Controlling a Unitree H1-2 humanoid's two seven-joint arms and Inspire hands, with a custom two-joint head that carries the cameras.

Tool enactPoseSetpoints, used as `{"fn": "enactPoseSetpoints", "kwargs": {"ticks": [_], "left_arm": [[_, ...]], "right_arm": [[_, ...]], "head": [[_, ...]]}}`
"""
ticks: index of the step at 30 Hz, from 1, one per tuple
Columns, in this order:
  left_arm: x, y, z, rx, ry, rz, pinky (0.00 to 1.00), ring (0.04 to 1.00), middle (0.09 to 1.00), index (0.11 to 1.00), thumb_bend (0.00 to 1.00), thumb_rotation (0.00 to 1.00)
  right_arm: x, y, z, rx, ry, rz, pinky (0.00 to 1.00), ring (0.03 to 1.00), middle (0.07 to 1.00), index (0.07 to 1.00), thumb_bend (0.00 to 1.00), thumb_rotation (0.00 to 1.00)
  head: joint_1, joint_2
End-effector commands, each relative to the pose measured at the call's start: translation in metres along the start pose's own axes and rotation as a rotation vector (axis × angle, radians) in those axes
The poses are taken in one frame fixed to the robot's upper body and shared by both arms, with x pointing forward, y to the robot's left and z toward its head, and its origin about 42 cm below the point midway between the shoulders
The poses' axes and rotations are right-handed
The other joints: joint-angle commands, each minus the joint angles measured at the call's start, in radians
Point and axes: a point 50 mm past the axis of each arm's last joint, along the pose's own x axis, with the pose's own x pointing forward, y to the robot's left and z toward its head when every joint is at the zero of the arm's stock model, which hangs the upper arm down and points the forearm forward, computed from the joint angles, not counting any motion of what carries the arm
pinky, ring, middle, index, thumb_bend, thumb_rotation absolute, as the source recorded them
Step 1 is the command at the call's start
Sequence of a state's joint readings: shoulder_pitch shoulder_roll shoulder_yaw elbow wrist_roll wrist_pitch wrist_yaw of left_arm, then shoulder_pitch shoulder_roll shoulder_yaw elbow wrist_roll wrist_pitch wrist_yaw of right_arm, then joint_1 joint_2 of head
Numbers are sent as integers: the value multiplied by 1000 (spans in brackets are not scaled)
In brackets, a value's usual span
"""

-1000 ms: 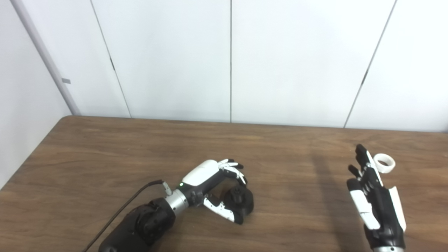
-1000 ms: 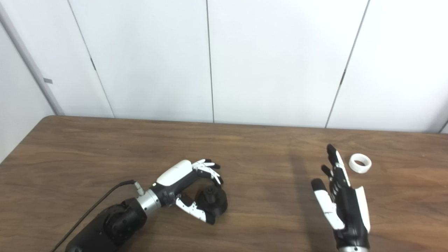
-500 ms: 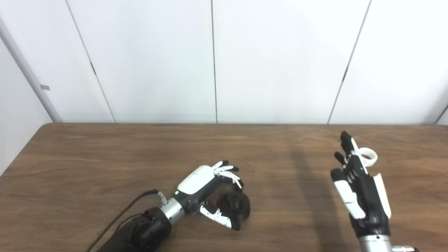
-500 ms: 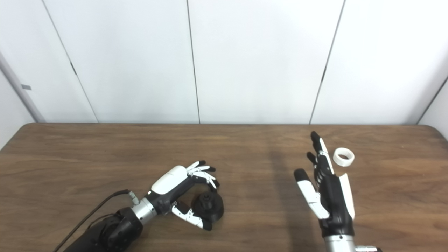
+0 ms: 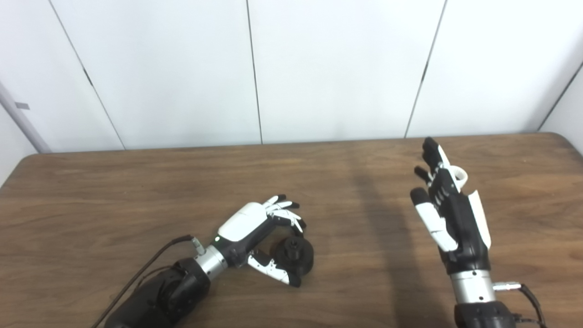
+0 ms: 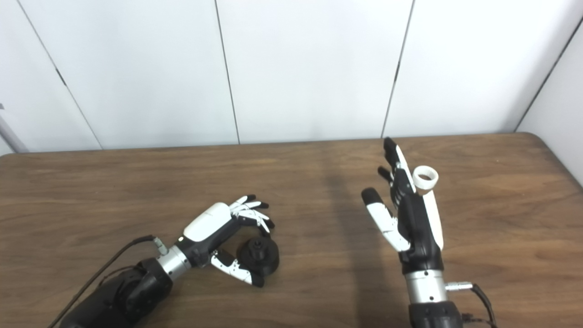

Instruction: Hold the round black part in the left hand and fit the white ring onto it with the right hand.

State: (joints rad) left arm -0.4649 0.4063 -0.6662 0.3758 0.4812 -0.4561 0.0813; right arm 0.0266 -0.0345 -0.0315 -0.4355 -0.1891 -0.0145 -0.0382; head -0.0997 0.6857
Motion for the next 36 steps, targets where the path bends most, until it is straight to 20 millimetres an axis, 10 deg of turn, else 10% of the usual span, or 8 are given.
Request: {"fn": "enactPoseSetpoints", "kwargs": {"ticks": [1,10,17,23,36], "left_arm": [[-6,-5,-5,51,-3,-85,1000,907,712,478,523,56],[-9,-4,-14,76,11,-122,1000,904,714,478,523,56],[-11,-4,-21,75,26,-133,1000,909,719,477,524,56],[-9,-8,-20,58,26,-119,1000,908,721,479,524,56],[-6,-13,-18,8,31,-87,1000,915,719,478,524,56]], "right_arm": [[11,-1,21,3,-83,-33,918,972,959,947,516,781],[28,-10,42,-123,-132,-92,930,942,918,914,529,763],[58,-29,59,-232,-188,-143,723,845,860,821,541,510],[91,-54,73,-256,-194,-167,662,829,840,762,601,272],[155,-127,65,-689,-138,7,677,788,785,681,773,173]], "head": [[-9,3],[-39,-3],[-68,-5],[-79,-11],[-104,-32]]}}
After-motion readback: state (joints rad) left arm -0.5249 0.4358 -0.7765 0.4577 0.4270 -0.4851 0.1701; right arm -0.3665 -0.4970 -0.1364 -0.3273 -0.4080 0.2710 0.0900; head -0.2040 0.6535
